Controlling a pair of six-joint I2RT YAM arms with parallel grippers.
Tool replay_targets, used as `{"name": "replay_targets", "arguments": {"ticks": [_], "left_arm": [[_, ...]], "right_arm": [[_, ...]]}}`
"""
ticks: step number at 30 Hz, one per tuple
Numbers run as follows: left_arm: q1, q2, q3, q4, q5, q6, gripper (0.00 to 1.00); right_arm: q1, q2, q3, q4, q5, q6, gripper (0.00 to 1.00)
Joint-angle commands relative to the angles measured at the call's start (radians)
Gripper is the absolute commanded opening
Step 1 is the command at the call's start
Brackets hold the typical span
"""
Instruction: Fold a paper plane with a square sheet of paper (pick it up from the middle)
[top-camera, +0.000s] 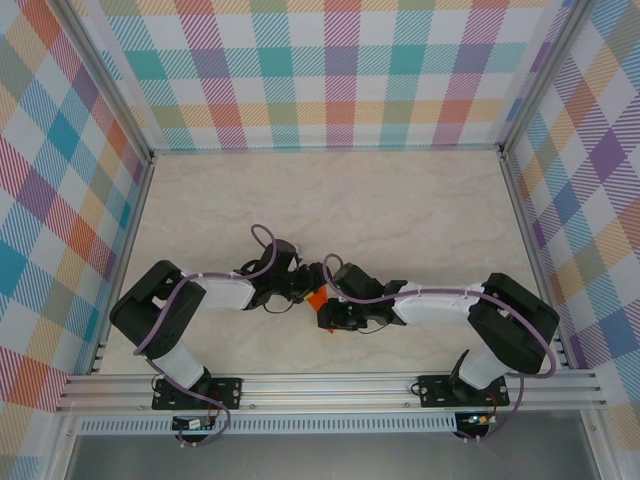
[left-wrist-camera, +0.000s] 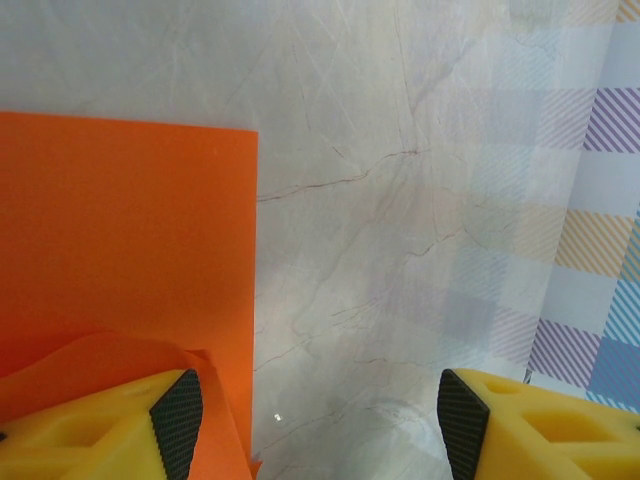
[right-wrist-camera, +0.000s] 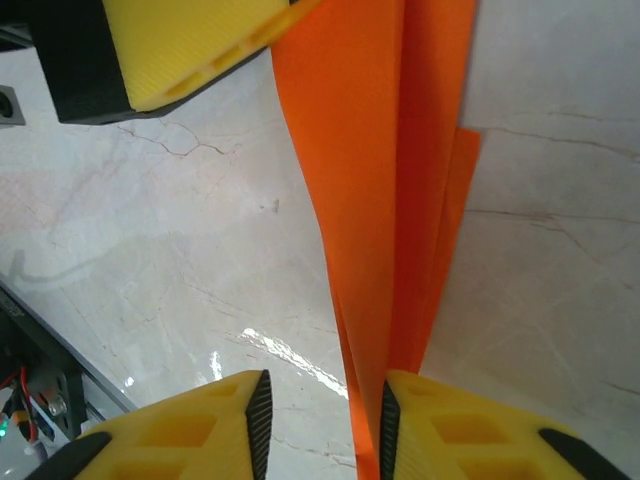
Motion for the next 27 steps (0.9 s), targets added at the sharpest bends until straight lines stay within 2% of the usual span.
{"name": "replay_targets", "arguments": {"ticks": [1, 7, 17, 24, 27], "left_arm": [[-0.006, 0.000, -0.021, -0.057, -0.027, 0.000, 0.66], [-0.005, 0.003, -0.018, -0.061, -0.026, 0.001, 0.66], [-0.006, 0.003, -0.015, -0.075, -0.034, 0.004, 0.67], [-0.006, 0.007, -0.010, -0.083, -0.039, -0.002, 0.67], [-0.006, 0.012, -0.010, -0.081, -0.039, -0.002, 0.67]], "right_arm": [[0.019, 0.024, 0.026, -0.084, 0.033, -0.079, 0.33], [0.058, 0.024, 0.057, -0.176, 0.134, -0.166, 0.29], [0.108, 0.036, 0.062, -0.206, 0.218, -0.282, 0.10], [0.170, 0.081, 0.079, -0.236, 0.334, -0.386, 0.07], [0.191, 0.106, 0.091, -0.249, 0.362, -0.388, 0.11]]}}
